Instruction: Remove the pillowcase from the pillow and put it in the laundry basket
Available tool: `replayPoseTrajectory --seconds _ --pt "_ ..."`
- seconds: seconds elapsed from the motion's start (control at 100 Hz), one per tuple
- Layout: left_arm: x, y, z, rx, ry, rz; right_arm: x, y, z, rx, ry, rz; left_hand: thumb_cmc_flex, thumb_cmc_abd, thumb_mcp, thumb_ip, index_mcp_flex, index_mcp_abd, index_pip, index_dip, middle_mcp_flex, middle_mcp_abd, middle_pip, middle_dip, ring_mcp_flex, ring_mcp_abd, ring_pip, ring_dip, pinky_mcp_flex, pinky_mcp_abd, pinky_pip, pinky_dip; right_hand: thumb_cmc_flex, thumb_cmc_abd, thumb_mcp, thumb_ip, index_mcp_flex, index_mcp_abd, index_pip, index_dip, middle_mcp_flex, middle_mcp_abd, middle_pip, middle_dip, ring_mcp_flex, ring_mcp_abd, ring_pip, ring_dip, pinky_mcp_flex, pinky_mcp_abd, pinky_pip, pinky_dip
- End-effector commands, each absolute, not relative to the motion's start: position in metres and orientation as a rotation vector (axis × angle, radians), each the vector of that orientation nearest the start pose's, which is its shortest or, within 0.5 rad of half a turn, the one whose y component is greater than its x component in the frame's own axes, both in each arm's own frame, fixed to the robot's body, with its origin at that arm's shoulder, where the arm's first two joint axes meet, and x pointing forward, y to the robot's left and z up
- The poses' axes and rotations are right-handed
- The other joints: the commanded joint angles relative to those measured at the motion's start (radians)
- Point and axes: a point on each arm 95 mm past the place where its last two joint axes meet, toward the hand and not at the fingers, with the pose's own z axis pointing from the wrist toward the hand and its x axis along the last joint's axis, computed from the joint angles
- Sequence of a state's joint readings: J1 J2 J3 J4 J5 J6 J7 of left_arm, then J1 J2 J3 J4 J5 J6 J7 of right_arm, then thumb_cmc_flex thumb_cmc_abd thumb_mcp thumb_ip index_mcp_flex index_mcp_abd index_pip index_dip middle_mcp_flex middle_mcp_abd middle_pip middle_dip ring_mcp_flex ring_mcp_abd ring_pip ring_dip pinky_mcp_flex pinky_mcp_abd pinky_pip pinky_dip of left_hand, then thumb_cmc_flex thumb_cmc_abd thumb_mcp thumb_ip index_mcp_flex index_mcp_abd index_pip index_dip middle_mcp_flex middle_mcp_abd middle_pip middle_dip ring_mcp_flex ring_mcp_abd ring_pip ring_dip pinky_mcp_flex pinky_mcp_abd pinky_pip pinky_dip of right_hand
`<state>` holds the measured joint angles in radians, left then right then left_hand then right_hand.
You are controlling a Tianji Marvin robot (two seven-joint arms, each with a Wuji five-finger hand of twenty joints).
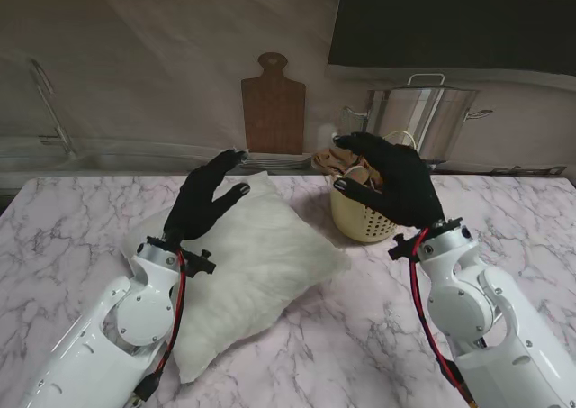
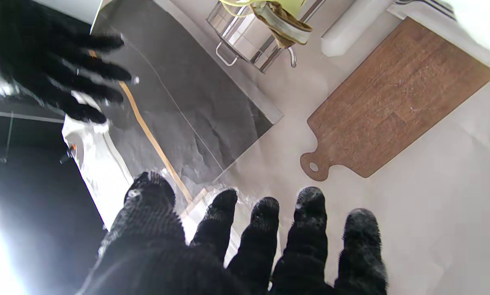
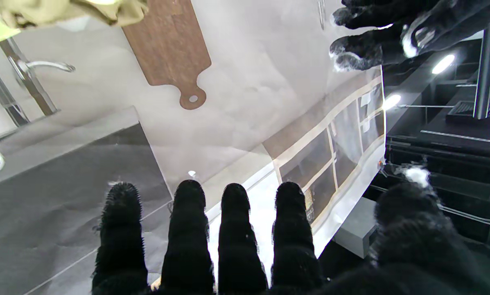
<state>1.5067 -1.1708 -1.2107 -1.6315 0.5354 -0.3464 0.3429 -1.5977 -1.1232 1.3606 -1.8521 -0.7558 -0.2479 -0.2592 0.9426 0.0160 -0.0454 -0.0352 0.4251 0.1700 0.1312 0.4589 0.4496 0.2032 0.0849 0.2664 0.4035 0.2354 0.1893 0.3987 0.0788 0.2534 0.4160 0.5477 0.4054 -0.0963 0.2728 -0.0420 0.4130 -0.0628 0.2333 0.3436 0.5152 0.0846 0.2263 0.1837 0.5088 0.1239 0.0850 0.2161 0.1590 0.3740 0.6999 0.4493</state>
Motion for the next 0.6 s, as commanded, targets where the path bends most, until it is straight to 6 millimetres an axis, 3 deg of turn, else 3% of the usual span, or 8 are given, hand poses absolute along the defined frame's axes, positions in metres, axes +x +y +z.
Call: replayPoseTrajectory --seconds 0.0,0.16,0.34,0.45,0.59 --pt "0.405 -0.035 -0.265 -1.266 0.884 -2.314 0.38 0.006 -0.224 1.022 1.041 2.059 0.022 0.061 0.009 0.015 0.019 -0.008 0.005 0.003 0.029 -0.021 0.01 0.022 0.017 -0.016 0.011 0.019 0.005 -0.019 0.18 0.009 0.008 -0.005 0.013 0.0 0.008 -0.015 0.017 0.018 0.012 -0.022 0.009 0.009 0.025 -0.022 0.01 0.012 0.002 -0.009 0.014 -0.005" --pt "0.408 -0.033 -0.295 -1.424 0.887 -2.247 0.373 0.003 -0.275 1.224 0.997 1.999 0.034 0.062 0.011 0.016 0.023 -0.002 0.008 0.005 0.043 -0.024 0.019 0.039 0.021 -0.015 0.013 0.029 -0.001 -0.017 0.187 0.017 0.01 -0.002 0.015 0.0 0.0 -0.015 0.02 0.019 0.008 -0.034 0.013 0.013 0.017 -0.025 0.008 0.014 -0.006 -0.011 0.018 -0.011" --pt "0.412 -0.03 -0.319 -1.556 0.907 -2.167 0.375 -0.005 -0.311 1.396 0.947 1.948 0.04 0.062 0.01 0.016 0.047 0.002 0.016 0.008 0.084 -0.028 0.032 0.052 0.047 -0.01 0.02 0.039 0.001 -0.003 0.187 0.02 0.016 -0.001 0.011 -0.001 -0.001 -0.022 0.026 0.02 0.007 -0.056 0.014 0.017 0.004 -0.037 0.002 0.014 -0.018 -0.019 0.009 -0.019" --pt "0.413 -0.027 -0.325 -1.603 0.916 -2.138 0.379 -0.011 -0.325 1.46 0.933 1.914 0.039 0.064 0.008 0.016 0.051 0.005 0.016 0.008 0.102 -0.026 0.039 0.059 0.054 -0.004 0.023 0.045 0.0 0.009 0.194 0.026 0.021 0.0 0.009 -0.001 -0.006 -0.021 0.028 0.019 0.004 -0.06 0.015 0.018 -0.003 -0.04 -0.002 0.013 -0.024 -0.021 0.001 -0.023" --pt "0.414 -0.024 -0.325 -1.609 0.925 -2.126 0.385 -0.011 -0.326 1.485 0.907 1.933 0.039 0.066 0.008 0.016 0.046 0.004 0.013 0.006 0.102 -0.025 0.038 0.063 0.052 -0.004 0.021 0.048 -0.003 0.013 0.196 0.03 0.028 0.001 0.005 -0.001 -0.005 -0.021 0.033 0.019 0.004 -0.066 0.018 0.019 -0.007 -0.046 -0.003 0.013 -0.025 -0.025 -0.007 -0.023"
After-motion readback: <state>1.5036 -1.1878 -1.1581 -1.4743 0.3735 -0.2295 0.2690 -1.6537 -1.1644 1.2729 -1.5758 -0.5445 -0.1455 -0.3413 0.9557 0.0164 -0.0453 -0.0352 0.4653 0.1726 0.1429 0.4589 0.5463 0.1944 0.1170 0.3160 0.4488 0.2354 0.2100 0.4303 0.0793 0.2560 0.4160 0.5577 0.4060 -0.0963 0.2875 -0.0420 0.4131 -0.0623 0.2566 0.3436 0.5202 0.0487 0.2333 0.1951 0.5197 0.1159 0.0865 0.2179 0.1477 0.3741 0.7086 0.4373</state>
